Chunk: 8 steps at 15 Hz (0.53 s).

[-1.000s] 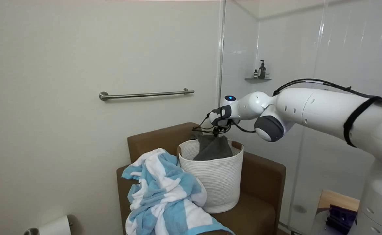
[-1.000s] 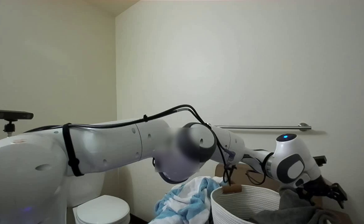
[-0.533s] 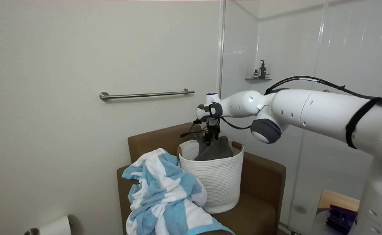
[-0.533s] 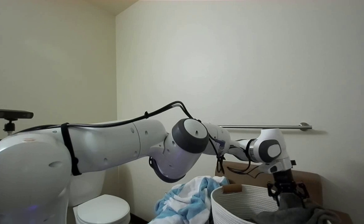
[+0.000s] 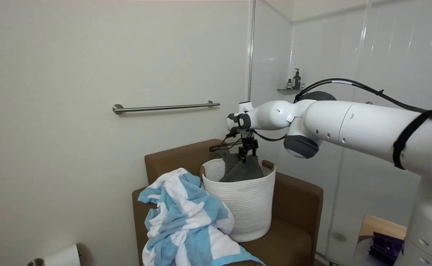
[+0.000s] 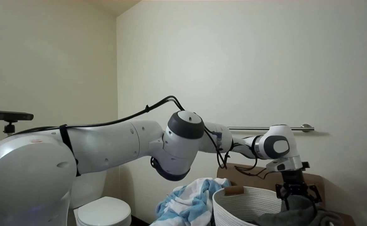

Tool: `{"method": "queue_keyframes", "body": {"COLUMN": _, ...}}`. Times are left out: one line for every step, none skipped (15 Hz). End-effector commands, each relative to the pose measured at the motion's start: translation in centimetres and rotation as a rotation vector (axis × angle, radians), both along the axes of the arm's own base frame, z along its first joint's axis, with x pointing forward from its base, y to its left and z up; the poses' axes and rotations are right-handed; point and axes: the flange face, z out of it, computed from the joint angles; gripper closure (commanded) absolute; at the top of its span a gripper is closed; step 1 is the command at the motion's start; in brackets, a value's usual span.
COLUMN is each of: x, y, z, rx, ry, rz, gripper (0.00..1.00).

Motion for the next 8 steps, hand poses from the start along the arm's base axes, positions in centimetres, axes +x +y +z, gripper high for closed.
{"method": "queue_keyframes", "body": {"x": -1.5, "y": -2.3, "z": 1.8, "rx": 0.024, "ry": -0.145, "rz": -0.139, "gripper": 0.00}}
{"method": "queue_keyframes", "body": {"x": -1.9, "y": -2.7, "z": 1.7, "rx": 0.040, "ry": -0.172, "rz": -0.166, "gripper": 0.00}}
{"method": "queue_keyframes", "body": {"x": -2.3, "y": -3.0, "z": 1.7, "rx": 0.048, "ry": -0.195, "rz": -0.195, "gripper": 0.00}}
{"method": "queue_keyframes", "body": {"x": -2.6, "y": -3.3, "z": 1.4, "rx": 0.055, "ry": -0.209, "rz": -0.211, "gripper": 0.00}}
{"method": "queue_keyframes", "body": {"x": -2.7, "y": -3.5, "z": 1.2, "rx": 0.063, "ry": -0.220, "rz": -0.223, "gripper": 0.00}}
{"method": "queue_keyframes", "body": {"x": -3.2, "y": -3.7, "z": 1.0, "rx": 0.072, "ry": -0.240, "rz": -0.247, "gripper": 0.00}}
{"method": "queue_keyframes", "body": {"x": -3.6, "y": -4.0, "z": 0.7, "rx": 0.075, "ry": -0.261, "rz": -0.270, "gripper": 0.00}}
{"method": "queue_keyframes", "body": {"x": -4.4, "y": -4.4, "z": 0.7, "rx": 0.064, "ry": -0.306, "rz": -0.314, "gripper": 0.00}}
